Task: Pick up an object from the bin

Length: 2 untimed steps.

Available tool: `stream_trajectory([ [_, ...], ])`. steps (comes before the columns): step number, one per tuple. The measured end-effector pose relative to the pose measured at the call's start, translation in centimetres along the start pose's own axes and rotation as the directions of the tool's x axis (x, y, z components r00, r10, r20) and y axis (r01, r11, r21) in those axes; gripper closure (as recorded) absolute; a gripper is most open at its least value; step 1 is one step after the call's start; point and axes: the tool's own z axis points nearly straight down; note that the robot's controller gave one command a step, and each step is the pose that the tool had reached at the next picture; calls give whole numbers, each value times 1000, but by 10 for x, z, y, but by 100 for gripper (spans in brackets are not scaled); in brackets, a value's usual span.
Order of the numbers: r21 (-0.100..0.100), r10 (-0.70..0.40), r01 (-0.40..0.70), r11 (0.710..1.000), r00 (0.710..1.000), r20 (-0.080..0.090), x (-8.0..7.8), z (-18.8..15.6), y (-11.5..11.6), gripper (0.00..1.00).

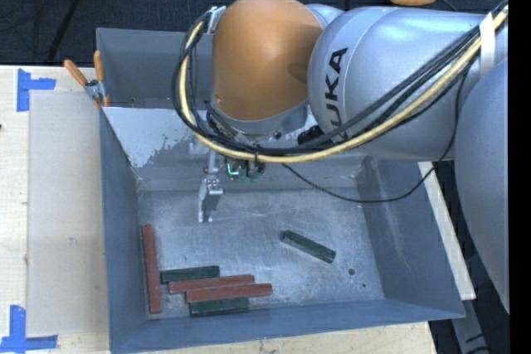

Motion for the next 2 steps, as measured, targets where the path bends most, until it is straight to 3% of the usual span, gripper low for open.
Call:
stream_trajectory([
  [1, -1, 4, -4, 1000, 1000, 8, -2, -5, -1, 0],
  [2, 0, -90, 90, 996, 996, 10, 20, 48, 1, 0],
])
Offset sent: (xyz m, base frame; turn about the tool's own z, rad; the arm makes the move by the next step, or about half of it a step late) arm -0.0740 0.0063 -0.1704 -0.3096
